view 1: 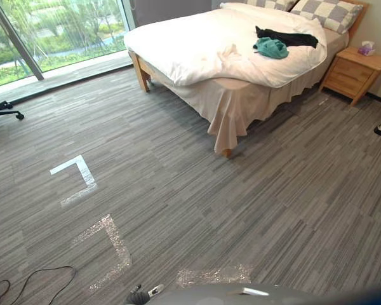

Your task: Tidy the bed and pick cloth on bed and put in laundry

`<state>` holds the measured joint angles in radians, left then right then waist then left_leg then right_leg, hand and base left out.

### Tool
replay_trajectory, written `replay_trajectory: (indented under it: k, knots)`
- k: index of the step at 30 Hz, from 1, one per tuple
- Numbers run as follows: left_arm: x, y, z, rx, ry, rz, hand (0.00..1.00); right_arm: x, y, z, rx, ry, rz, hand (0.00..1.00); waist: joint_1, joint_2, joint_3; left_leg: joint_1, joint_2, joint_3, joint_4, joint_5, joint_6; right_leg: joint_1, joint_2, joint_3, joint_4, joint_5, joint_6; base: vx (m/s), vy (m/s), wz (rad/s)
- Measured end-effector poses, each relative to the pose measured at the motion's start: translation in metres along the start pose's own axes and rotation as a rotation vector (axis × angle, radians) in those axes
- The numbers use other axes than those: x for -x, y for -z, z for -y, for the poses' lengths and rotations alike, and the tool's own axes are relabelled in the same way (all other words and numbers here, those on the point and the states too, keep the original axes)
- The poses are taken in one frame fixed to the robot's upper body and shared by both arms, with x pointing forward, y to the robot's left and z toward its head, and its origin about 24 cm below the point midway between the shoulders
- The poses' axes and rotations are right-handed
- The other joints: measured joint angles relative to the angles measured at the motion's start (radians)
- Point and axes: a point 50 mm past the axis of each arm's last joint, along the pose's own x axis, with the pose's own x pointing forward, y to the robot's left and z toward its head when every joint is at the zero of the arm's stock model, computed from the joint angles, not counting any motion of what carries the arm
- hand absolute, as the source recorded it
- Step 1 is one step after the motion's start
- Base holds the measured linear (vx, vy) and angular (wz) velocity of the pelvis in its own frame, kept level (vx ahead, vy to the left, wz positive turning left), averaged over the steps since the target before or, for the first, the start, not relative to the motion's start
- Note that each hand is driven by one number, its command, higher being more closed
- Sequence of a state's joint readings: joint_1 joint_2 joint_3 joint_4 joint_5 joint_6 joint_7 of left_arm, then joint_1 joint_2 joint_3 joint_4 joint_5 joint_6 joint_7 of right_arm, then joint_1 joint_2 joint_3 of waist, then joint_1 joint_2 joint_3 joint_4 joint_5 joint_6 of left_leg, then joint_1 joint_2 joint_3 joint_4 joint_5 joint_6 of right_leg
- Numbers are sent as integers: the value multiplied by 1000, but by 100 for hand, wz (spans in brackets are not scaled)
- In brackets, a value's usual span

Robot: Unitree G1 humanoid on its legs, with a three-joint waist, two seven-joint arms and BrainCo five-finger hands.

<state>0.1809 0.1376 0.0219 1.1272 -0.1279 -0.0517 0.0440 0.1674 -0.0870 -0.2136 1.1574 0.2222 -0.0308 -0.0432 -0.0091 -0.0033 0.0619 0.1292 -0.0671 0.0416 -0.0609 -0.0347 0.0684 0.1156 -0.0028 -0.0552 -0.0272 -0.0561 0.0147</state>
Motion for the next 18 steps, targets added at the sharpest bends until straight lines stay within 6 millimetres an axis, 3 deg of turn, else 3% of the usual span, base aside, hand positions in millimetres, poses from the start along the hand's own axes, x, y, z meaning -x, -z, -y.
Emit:
replay_trajectory:
  k: [18]
  knots:
    - [-2, -8, 0, -43, -3, 21, 0, -1, -7, -6, -14, -11, 28, 0, -1, -5, 21, 45, -5, 3, -36, 3, -5, 29, -4, -8, -8, -3, 18, -19, -15, -1]
